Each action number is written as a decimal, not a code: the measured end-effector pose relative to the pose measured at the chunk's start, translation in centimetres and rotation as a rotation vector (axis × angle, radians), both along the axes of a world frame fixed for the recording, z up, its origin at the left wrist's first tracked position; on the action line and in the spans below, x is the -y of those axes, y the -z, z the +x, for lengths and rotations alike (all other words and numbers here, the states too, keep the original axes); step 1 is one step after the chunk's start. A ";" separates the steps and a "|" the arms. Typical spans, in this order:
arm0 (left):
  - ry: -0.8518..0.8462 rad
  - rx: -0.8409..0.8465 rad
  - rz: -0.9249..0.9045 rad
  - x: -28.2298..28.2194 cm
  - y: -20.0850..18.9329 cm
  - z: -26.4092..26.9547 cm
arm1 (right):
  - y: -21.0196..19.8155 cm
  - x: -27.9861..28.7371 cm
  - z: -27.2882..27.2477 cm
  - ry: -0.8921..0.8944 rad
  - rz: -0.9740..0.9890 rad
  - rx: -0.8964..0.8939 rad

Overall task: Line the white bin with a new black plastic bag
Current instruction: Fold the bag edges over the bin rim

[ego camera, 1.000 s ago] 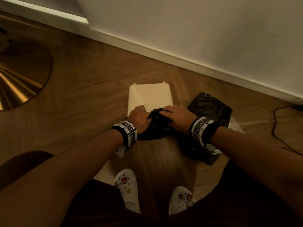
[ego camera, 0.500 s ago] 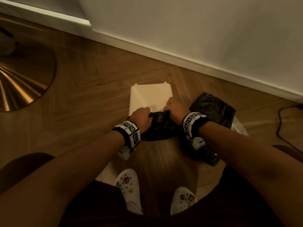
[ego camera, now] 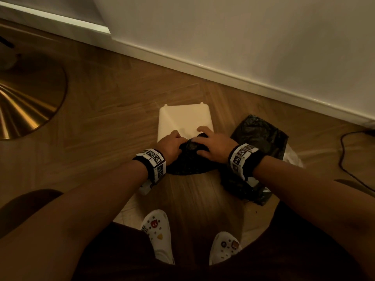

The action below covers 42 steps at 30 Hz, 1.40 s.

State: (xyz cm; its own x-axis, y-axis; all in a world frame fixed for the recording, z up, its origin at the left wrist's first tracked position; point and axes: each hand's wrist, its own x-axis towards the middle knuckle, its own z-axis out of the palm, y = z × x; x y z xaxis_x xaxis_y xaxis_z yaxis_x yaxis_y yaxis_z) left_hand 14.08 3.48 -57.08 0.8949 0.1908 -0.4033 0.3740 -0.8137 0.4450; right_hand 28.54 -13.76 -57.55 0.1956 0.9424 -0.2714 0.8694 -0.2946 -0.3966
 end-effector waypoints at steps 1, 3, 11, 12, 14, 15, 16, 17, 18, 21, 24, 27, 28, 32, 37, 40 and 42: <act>-0.008 -0.003 0.006 0.0 0.0 0.1 | 0.3 -0.2 -0.3 0.003 -0.003 0.050; -0.033 -0.028 0.010 -0.1 0.3 0.3 | 0.7 -0.7 -0.7 0.075 0.004 0.055; -0.086 -0.098 -0.010 -0.4 0.9 0.9 | 0.9 -3.3 -1.0 0.185 -0.143 0.061; -0.094 -0.101 -0.007 -0.6 0.9 1.0 | 0.9 -3.5 -1.0 0.185 -0.162 0.058; -0.107 -0.100 0.002 -0.7 1.1 1.2 | 0.8 -3.5 -0.8 0.201 -0.165 0.061; -0.109 -0.100 0.001 -0.8 1.1 1.3 | 0.7 -3.5 -0.6 0.214 -0.145 0.090; -0.108 -0.102 -0.003 -0.8 1.0 1.4 | 0.4 -3.5 -0.5 0.221 -0.121 0.147; -0.109 -0.095 0.000 -0.9 1.0 1.4 | 0.0 -3.5 -0.3 0.220 -0.096 0.220; -0.115 -0.082 0.006 -1.0 1.1 1.4 | -0.5 -3.5 -0.3 0.210 -0.058 0.288; -0.258 -0.006 -0.049 -1.4 1.4 1.2 | -1.6 -2.9 -1.0 0.158 0.041 0.215; -0.290 0.022 -0.077 -1.2 1.4 1.0 | -1.1 -1.3 -1.8 0.031 -0.164 0.011; -0.220 0.024 -0.142 -1.2 0.8 0.6 | -0.7 -0.7 -1.5 0.027 -0.200 -0.046; -0.213 0.014 -0.193 -1.5 0.5 0.5 | -0.6 -0.7 -1.4 0.049 -0.176 -0.082; -0.191 -0.061 -0.279 -3.5 -1.0 -0.2 | -0.3 -0.9 -1.0 0.113 -0.102 -0.152; 0.073 -0.239 0.046 -4.6 -1.3 -1.9 | -0.1 -1.0 -1.0 0.157 -0.063 -0.200; 0.077 -0.244 0.129 -4.4 -1.0 -2.4 | -0.2 -1.0 -0.7 0.173 -0.073 -0.249; 0.009 -0.219 0.108 -4.3 -0.7 -2.5 | -0.2 -0.9 -0.5 0.184 -0.064 -0.275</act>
